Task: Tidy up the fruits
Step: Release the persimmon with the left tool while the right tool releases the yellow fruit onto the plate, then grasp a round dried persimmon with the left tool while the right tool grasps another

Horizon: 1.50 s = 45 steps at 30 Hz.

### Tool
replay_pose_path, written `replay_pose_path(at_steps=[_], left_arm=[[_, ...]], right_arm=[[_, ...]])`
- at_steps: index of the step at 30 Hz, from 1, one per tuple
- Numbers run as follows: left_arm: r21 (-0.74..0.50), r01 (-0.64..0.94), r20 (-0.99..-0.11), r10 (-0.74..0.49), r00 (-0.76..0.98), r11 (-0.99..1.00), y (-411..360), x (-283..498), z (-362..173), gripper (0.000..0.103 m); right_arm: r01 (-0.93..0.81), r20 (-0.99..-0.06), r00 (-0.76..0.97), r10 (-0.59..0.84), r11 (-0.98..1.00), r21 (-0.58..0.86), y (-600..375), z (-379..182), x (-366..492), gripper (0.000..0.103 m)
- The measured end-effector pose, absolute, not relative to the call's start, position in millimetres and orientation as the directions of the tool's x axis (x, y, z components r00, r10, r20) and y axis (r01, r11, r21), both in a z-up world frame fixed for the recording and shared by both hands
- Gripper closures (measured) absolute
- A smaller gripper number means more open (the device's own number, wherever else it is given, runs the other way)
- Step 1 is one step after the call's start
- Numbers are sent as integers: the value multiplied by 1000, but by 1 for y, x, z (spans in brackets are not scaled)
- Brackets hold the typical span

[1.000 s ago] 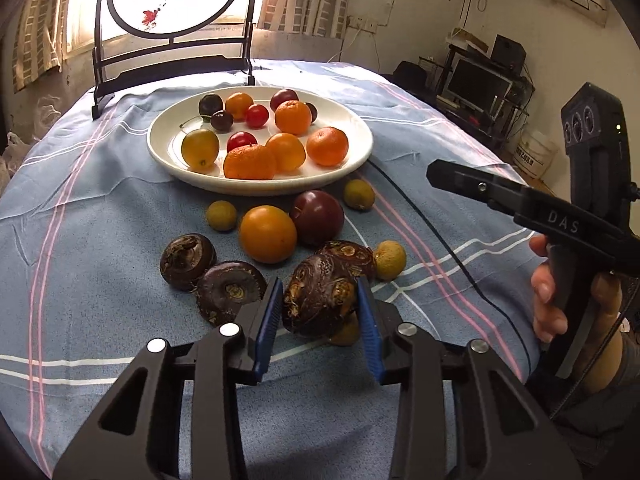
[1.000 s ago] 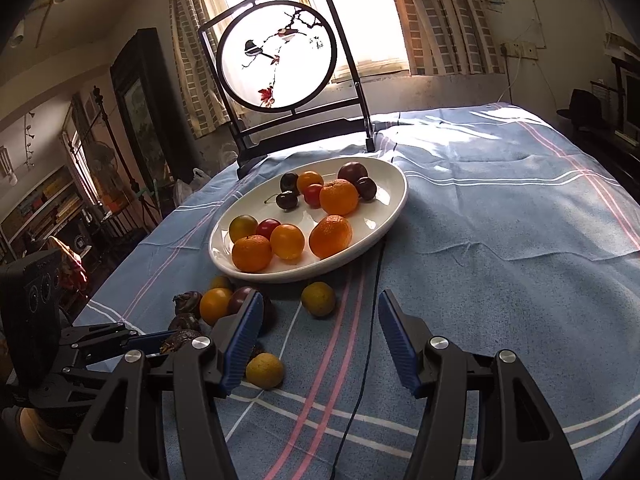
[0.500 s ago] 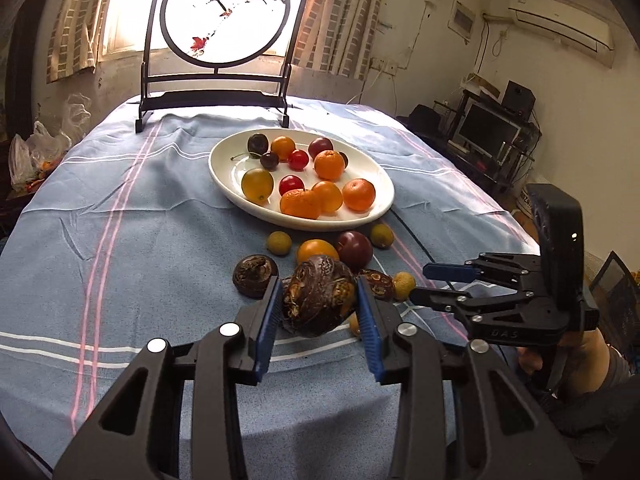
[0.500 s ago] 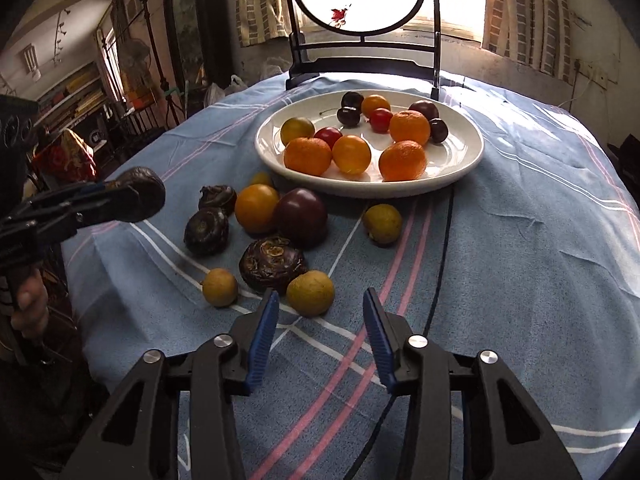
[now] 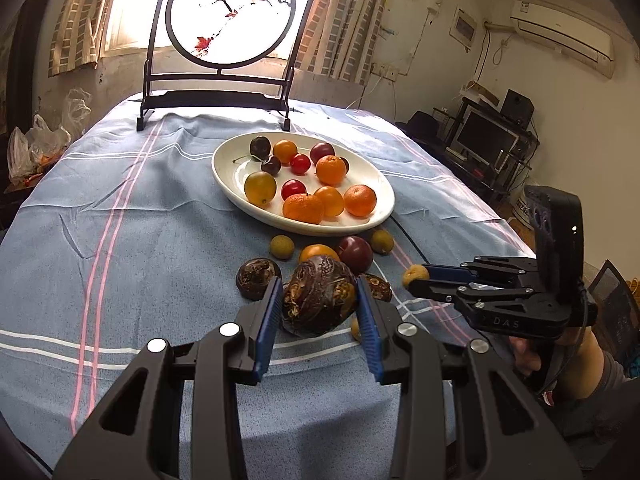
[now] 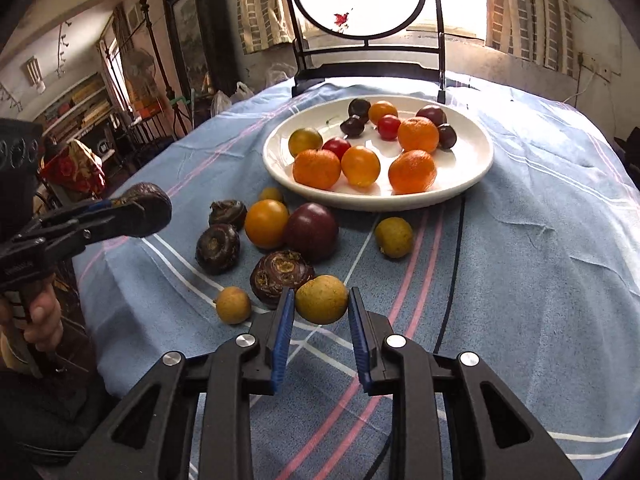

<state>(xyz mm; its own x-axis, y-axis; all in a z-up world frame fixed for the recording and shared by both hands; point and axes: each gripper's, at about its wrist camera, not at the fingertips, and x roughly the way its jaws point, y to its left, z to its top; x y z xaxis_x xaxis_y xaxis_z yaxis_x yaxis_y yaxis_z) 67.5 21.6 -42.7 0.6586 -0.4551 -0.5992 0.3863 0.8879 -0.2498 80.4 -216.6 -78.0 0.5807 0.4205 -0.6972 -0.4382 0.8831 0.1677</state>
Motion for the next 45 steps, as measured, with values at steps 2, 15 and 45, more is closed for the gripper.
replay_pose_path(at_steps=[2, 15, 45], left_arm=[[-250, 389, -598, -457, 658, 887, 20, 76, -39, 67], [-230, 362, -650, -420, 633, 903, -22, 212, -31, 67], [-58, 347, -801, -251, 543, 936, -15, 118, -99, 48]], right_arm=[[-426, -662, 603, 444, 882, 204, -228, -66, 85, 76], [-288, -604, 675, 424, 905, 313, -242, -28, 214, 73], [-282, -598, 682, 420, 906, 314, -267, -73, 110, 38]])
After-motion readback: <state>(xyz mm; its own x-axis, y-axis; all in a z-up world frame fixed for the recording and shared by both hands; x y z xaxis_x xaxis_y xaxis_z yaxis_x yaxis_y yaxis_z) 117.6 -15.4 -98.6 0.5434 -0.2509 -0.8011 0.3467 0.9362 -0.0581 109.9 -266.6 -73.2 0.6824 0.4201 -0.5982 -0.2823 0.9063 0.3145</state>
